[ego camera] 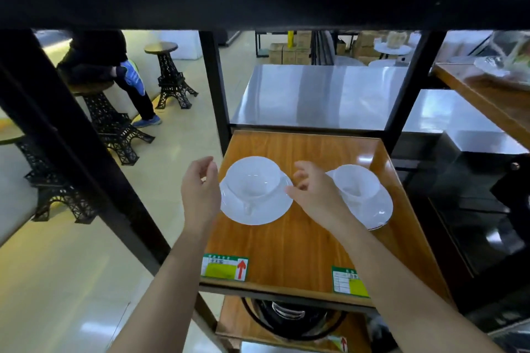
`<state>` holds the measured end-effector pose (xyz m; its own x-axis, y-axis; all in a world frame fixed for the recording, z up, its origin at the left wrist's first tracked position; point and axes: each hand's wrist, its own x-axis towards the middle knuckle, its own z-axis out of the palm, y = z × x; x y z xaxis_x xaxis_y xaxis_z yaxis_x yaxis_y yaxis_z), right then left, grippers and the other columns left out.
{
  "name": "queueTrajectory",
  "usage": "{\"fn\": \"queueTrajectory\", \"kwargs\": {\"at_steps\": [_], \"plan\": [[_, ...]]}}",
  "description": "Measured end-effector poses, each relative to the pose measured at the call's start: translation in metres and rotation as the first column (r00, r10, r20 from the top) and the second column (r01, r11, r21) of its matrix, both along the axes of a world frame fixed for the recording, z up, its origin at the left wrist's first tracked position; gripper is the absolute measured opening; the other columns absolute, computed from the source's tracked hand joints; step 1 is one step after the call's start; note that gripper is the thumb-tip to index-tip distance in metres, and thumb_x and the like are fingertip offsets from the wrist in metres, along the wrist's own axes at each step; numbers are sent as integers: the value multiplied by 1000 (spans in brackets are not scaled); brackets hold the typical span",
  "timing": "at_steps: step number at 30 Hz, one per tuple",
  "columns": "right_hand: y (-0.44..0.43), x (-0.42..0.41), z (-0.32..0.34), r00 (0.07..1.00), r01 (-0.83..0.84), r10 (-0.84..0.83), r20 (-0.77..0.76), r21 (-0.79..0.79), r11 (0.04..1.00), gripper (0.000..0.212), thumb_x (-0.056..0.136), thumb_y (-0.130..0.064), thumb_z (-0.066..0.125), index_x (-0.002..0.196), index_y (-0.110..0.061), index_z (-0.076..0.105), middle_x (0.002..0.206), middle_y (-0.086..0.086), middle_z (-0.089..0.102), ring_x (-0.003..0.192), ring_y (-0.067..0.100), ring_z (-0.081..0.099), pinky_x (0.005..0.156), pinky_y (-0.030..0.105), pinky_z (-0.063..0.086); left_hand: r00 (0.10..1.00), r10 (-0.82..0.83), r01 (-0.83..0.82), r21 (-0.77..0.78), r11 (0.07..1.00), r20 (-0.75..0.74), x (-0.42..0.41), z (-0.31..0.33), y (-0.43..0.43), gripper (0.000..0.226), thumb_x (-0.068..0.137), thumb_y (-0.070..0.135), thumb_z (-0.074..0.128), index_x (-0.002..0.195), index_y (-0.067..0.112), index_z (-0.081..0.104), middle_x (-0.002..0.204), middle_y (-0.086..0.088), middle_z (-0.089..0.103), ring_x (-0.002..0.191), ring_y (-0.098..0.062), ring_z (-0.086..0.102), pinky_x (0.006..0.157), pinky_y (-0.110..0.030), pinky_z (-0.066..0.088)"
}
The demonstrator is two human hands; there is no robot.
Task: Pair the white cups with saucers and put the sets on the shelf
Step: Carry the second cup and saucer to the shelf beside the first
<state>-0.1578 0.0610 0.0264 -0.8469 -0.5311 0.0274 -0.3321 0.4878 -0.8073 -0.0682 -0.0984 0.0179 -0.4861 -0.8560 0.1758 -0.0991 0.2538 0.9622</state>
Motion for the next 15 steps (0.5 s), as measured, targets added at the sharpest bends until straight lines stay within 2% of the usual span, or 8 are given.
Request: {"fn": "queueTrajectory", "kwargs": {"at_steps": [2,3,6,9,12,15], "plan": [[-7,4,-7,996,-42,42,77,-2,999,62,87,-20,62,142,-17,33,139,4,49,111,17,55,76,20,48,996,-58,55,47,997,62,2,-7,-2,30,97,21,45,121,10,58,106,6,60,96,-9,55,77,-14,41],[-10,5,-9,993,-53,52,101,1,999,63,87,-19,63,142,-18,32,140,5,48,111,18,55,80,25,50,993,-83,77,72,994,82,2,-10,-2,29,96,21,46,119,10,59,103,7,61,93,-8,55,71,-10,38],[-15,8,-14,987,-79,79,139,-11,997,64,85,-18,64,142,-21,34,137,3,50,106,14,55,84,32,53,983,-143,133,90,987,118,3,-20,-4,30,95,24,46,111,7,64,107,-7,67,96,-19,60,70,-18,42],[-17,10,-17,985,-95,97,140,-23,995,62,85,-16,64,140,-22,37,135,1,52,106,14,56,85,31,52,979,-184,175,111,978,85,4,-23,-3,27,95,22,47,108,12,68,102,-2,69,94,-16,63,68,-20,47],[-18,9,-21,986,-83,85,140,-19,996,64,85,-13,63,142,-22,35,135,0,52,106,13,55,88,31,51,978,-200,193,119,974,55,5,-21,0,26,96,22,47,111,15,67,101,3,68,92,-11,63,67,-16,48],[-17,9,-22,987,-90,92,134,-18,996,64,85,-10,62,142,-22,35,133,0,52,106,13,54,86,27,48,978,-204,198,128,972,36,7,-22,1,25,96,20,49,113,15,66,95,11,66,87,-5,62,60,-6,49]]}}
